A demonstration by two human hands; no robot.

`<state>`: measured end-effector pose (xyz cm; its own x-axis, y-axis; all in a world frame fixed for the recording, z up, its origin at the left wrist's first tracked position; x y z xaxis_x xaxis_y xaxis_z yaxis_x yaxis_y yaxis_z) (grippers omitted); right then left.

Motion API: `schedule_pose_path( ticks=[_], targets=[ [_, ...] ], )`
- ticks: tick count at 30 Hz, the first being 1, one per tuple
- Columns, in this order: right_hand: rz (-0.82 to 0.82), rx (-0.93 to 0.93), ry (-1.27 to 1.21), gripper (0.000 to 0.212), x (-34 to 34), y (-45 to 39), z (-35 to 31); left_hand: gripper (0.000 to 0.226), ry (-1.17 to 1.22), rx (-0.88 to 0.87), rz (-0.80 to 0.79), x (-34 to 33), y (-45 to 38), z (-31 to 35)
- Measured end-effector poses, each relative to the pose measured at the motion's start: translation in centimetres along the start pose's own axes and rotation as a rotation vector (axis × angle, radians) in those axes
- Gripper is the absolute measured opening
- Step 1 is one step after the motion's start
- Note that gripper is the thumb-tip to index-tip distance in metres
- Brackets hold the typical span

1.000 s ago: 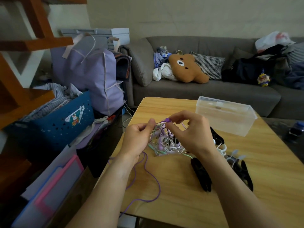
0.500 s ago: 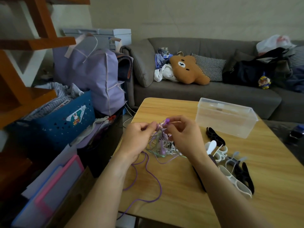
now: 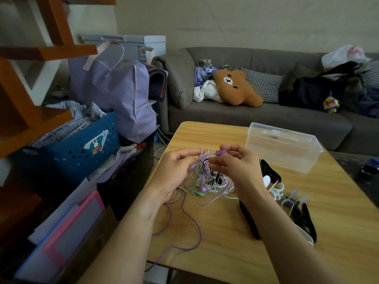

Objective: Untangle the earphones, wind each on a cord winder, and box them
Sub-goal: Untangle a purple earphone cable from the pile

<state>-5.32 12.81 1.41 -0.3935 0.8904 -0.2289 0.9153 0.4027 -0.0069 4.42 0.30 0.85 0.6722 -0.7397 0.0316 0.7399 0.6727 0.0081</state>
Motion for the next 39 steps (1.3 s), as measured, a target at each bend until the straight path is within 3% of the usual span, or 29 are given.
schedule_pose_path(
  ticks=[5,10,14,22,25,27,29,32,34,36,39],
  targets=[
    [-0.079,-0.047,-0.148,0.015,0.0,0.1,-0.2,0.041,0.002,-0.019,-0.103,-0.3,0.2,0.2],
    [-0.041,-0.021,0.05,0.011,0.1,0.1,0.4,0.058,-0.094,-0.034,-0.22,-0.9,0.6,0.3],
    [-0.153,-0.035,0.195,0.024,-0.4,0.0,0.6,0.068,-0.197,-0.074,-0.258,-1.1,1.0,0.6],
    [-0.11,0.217,0.379,0.032,-0.3,0.3,0.2,0.071,-0.379,-0.185,-0.295,-0.2,0.7,0.4],
    [-0.102,0.292,0.398,0.024,-0.7,0.3,0.8,0.072,-0.419,-0.222,-0.318,-0.3,1.6,0.7],
    [-0.127,0.282,0.429,0.026,-0.6,0.2,1.1,0.072,-0.445,-0.248,-0.293,-0.3,1.6,0.6],
    [-0.166,0.258,0.443,0.043,-0.6,0.1,1.3,0.064,-0.564,-0.304,-0.18,0.2,1.0,0.2],
    [-0.199,0.271,0.435,0.056,-0.8,0.2,1.8,0.025,-0.846,-0.361,0.028,1.8,-0.1,-0.3],
    [-0.182,0.306,0.49,0.056,-0.9,0.1,2.2,0.019,-0.932,-0.336,0.124,2.7,-0.6,-0.7],
    [-0.161,0.344,0.531,0.052,-0.9,-0.1,2.5,0.025,-0.865,-0.361,0.194,3.1,-1.0,-0.9],
    [-0.154,0.447,0.621,0.038,-1.0,-0.1,2.4,0.024,-0.634,-0.374,0.171,2.7,-1.2,-0.4]
  ],
)
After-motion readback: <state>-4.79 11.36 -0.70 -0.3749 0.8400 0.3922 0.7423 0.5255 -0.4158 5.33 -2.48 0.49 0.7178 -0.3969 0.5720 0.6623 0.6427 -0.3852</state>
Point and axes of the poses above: each hand's wrist, its own y-axis away from the middle knuckle, its own x-axis out of the back of the hand, z = x × y, the point moved 3 cm from there along -y, towards the middle knuckle, and after that the axes turned 5 degrees about z, right-handed, at the moved point
